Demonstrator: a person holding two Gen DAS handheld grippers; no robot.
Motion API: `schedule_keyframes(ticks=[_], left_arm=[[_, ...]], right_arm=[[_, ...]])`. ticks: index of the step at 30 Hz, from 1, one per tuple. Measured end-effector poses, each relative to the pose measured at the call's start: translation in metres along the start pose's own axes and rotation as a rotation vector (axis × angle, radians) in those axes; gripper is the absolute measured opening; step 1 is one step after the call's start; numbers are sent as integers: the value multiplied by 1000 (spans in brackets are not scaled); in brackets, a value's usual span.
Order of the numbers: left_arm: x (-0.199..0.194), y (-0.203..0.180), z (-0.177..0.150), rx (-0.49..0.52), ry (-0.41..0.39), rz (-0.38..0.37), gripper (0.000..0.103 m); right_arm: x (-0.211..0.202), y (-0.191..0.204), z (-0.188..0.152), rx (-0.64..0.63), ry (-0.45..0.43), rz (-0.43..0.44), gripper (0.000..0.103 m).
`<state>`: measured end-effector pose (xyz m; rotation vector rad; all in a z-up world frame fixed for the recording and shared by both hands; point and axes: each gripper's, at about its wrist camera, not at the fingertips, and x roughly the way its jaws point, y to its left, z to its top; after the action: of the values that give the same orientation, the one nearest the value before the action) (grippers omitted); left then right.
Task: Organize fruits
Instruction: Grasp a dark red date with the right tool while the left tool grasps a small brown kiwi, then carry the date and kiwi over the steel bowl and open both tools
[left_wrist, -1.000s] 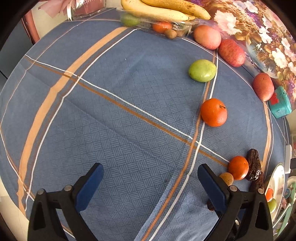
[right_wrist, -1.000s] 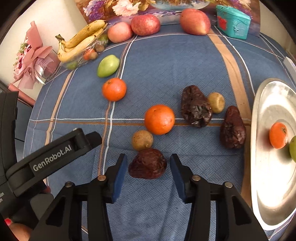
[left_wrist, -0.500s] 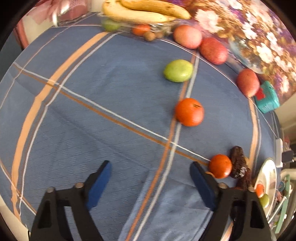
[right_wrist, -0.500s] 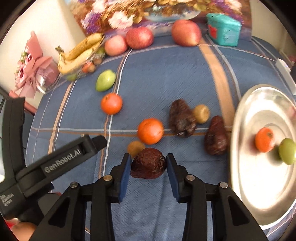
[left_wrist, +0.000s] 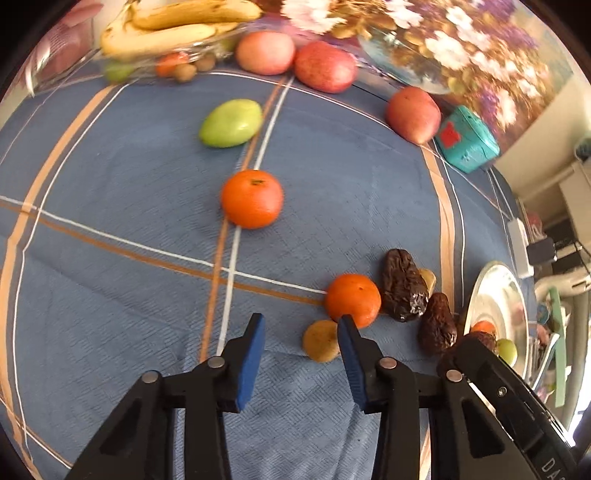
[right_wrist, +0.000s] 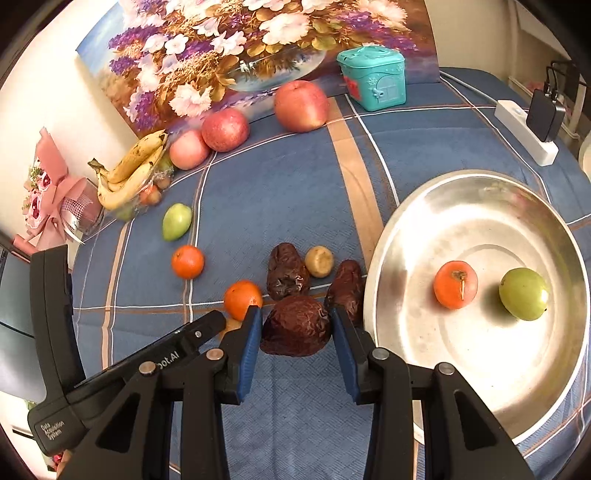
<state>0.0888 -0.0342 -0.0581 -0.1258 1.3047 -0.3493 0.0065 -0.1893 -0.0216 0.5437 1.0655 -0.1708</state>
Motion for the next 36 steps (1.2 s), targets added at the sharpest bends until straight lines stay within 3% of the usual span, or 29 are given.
schedule_keyframes(ticks=[8,15,17,24,27,30,32,36], left_arm=[[9,-21,-5,50,37,-4,42],[18,-15,-16,31,79,-67,32],[19,-17,-16,25,84,-86,27],[13,-21,-17,31,68,-84,27],[0,-26,-16,38,38,-111,27],[-11,-38,-16,66,11,-146,27],[-16,-50,-20,104,-1,-166,27],[-20,-91,-32,227,-3,-204,27]], right_arm=[[-3,2,-2,-4,-3,5,40],[-4,-1,-1,11,-5,8,40],[-5,-1,-1,15,-6,8,40],[-8,-8,-1,41,-12,6,40],[-15,-21,2,64,-35,-16,40],[-25,-40,5,88,-58,-96,40],[-31,-54,6,104,-64,-155,40],[-38,-82,7,161,-65,-186,40]])
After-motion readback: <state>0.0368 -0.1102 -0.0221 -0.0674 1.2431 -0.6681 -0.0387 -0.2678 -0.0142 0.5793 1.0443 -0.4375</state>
